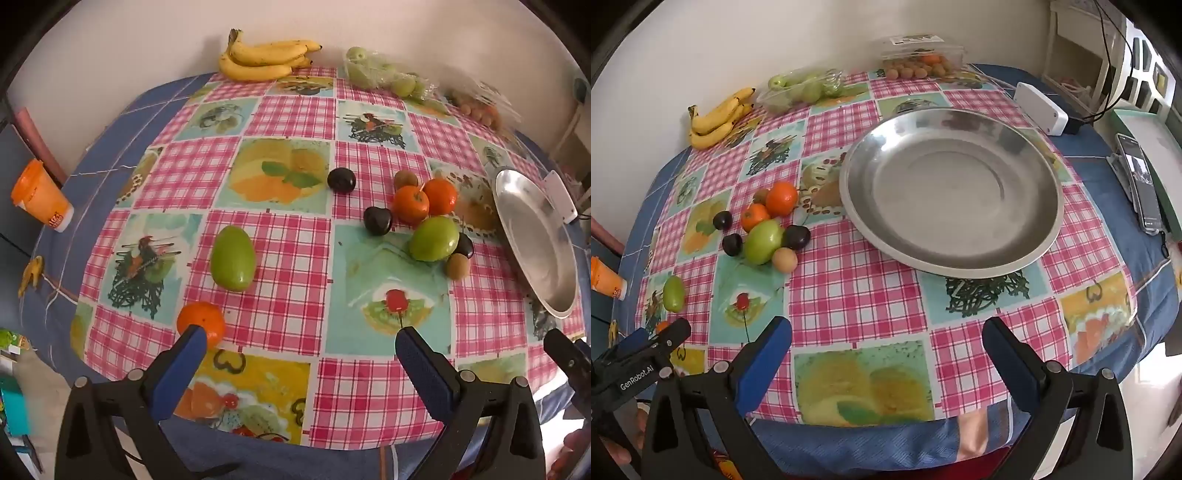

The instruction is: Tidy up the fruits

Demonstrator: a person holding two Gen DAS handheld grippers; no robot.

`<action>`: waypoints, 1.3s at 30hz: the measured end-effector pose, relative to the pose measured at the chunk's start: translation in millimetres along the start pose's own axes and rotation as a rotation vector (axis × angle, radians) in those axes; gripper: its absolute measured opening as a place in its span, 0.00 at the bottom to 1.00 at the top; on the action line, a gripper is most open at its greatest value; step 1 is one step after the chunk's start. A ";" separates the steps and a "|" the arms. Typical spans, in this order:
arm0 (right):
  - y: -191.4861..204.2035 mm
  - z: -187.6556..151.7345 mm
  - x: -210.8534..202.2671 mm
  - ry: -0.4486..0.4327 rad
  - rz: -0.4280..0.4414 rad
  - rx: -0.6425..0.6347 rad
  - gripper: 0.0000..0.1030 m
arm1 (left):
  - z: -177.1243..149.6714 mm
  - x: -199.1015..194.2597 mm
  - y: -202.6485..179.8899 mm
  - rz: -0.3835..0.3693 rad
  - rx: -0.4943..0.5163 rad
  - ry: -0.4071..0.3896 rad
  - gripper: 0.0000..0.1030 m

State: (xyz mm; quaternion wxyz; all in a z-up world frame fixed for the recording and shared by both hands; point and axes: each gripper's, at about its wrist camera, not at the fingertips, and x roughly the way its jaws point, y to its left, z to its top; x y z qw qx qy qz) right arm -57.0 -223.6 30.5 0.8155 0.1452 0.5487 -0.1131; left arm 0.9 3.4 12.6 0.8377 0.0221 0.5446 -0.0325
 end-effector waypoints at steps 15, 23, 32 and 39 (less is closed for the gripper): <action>-6.4 0.9 7.4 -0.039 -0.029 0.020 1.00 | -7.0 13.9 2.1 0.058 0.055 -0.019 1.00; -4.4 3.4 15.5 -0.031 -0.029 0.010 1.00 | -9.3 17.5 -1.6 0.070 0.067 -0.020 1.00; 0.0 4.5 28.5 0.001 -0.025 -0.011 1.00 | -10.5 24.4 -3.7 0.071 0.077 -0.002 1.00; 1.2 6.8 30.7 0.005 -0.021 -0.030 1.00 | -11.1 25.3 -6.6 0.076 0.077 -0.002 1.00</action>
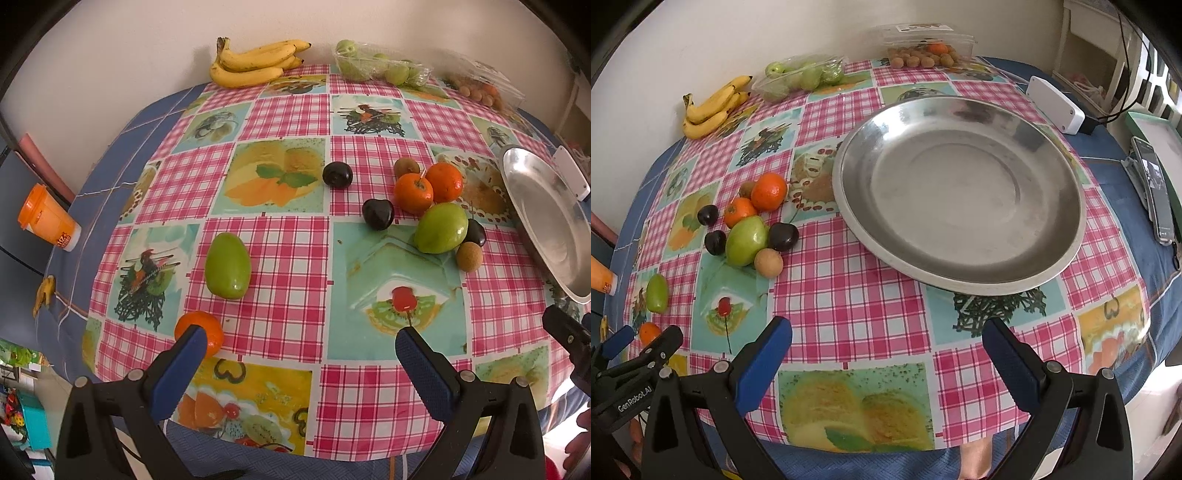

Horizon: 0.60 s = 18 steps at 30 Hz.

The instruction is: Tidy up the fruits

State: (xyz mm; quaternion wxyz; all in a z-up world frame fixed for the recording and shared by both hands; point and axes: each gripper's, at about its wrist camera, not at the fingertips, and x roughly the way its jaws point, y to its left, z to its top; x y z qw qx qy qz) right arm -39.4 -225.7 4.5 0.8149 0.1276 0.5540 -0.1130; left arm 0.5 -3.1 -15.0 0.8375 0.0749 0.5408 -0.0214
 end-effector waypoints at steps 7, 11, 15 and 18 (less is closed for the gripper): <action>2.1 1.1 1.7 0.003 0.002 -0.012 1.00 | 0.6 0.5 -3.3 0.004 -0.005 0.001 1.00; 2.9 -0.2 1.5 0.002 0.002 -0.013 1.00 | -0.1 1.3 -3.9 0.003 -0.003 0.001 1.00; 3.3 -0.1 1.6 0.001 0.000 -0.012 1.00 | 0.6 1.5 -6.5 0.005 -0.005 0.001 1.00; 4.1 0.2 2.2 0.001 -0.001 -0.012 1.00 | 0.6 1.5 -7.3 0.006 -0.006 0.001 1.00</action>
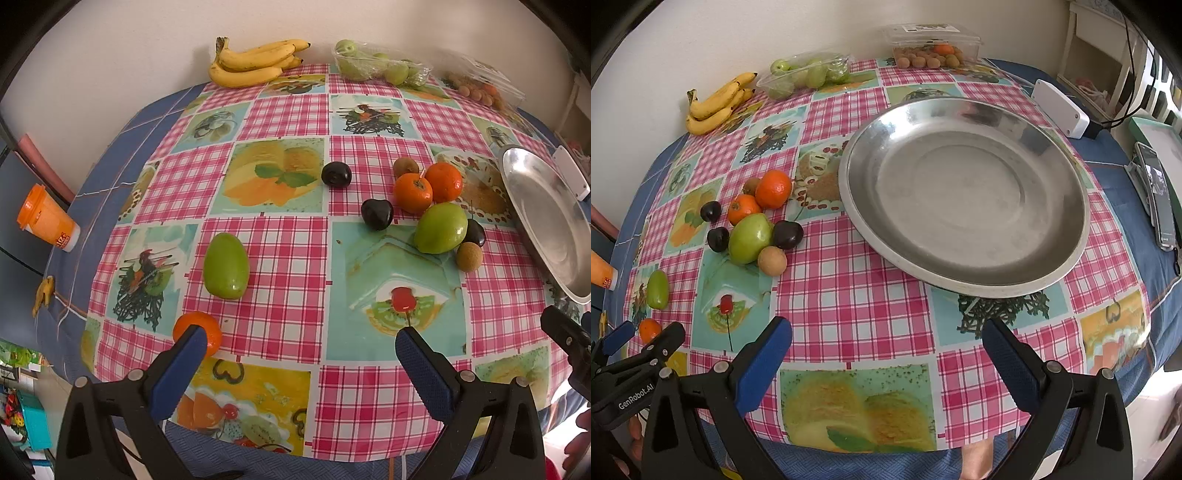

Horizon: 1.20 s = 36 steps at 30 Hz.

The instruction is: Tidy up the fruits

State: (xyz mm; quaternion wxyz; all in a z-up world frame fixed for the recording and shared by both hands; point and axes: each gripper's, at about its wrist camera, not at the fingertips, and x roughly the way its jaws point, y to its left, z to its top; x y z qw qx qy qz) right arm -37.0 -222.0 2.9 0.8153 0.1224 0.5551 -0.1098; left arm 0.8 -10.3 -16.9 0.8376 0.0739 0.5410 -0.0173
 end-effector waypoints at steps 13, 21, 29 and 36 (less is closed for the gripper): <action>0.8 -0.2 0.7 0.000 -0.001 -0.002 1.00 | 1.2 -0.1 -1.4 0.003 -0.001 0.002 1.00; 1.0 -0.4 0.8 0.000 -0.003 -0.002 1.00 | 1.1 -0.1 -2.1 0.003 -0.001 0.003 1.00; 1.2 0.1 1.4 0.001 -0.004 -0.003 1.00 | 1.1 -0.1 -2.0 0.003 -0.002 0.002 1.00; 1.6 1.1 2.4 0.003 -0.005 -0.005 1.00 | 1.2 -0.1 -1.9 0.002 -0.002 0.002 1.00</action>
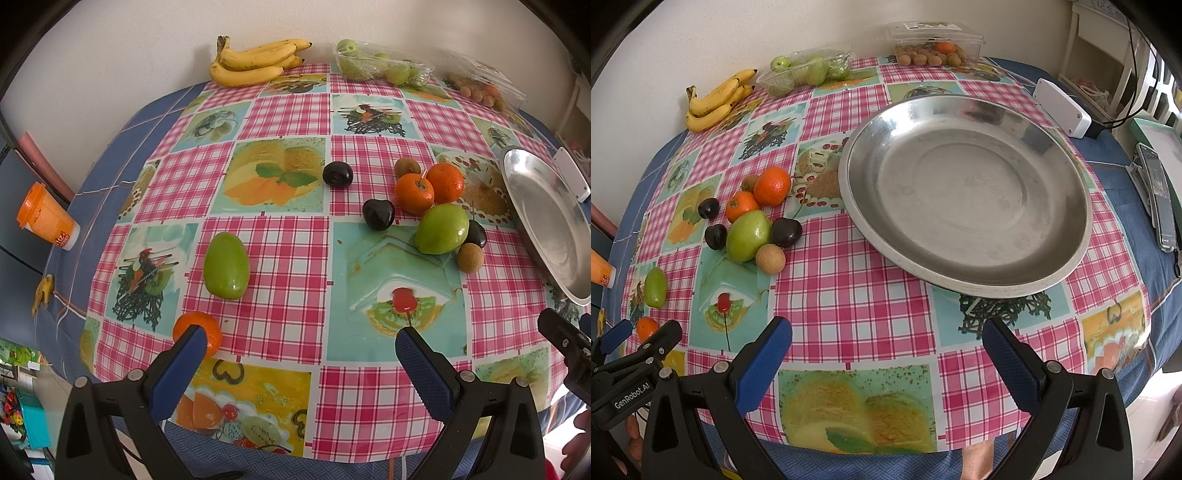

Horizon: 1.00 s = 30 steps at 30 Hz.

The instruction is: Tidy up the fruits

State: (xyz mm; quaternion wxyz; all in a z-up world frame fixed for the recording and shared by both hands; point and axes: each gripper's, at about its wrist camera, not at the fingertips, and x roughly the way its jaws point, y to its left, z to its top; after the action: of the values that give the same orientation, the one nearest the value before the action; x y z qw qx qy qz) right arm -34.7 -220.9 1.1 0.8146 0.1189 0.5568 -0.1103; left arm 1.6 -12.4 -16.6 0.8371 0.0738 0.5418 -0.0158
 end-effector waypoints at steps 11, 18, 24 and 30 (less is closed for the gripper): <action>9.3 2.9 -6.7 -0.012 0.047 -0.008 1.00 | 4.9 0.1 32.1 -0.074 -0.110 -0.003 1.00; 32.2 12.3 -14.4 -0.053 0.128 0.004 1.00 | 12.9 -2.6 71.8 -0.148 -0.189 -0.042 1.00; 56.7 19.1 -9.6 -0.037 0.168 -0.004 1.00 | 17.0 -1.9 107.3 -0.136 -0.239 -0.074 1.00; 90.6 17.8 -4.6 -0.028 0.206 -0.075 1.00 | 8.0 11.7 122.6 -0.110 -0.219 -0.010 1.00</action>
State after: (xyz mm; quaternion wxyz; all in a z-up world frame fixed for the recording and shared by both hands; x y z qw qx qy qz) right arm 7.6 -140.5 18.1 0.8333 0.1434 0.5338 -0.0066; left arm 26.8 108.3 -10.9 0.8408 -0.0480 0.5392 -0.0030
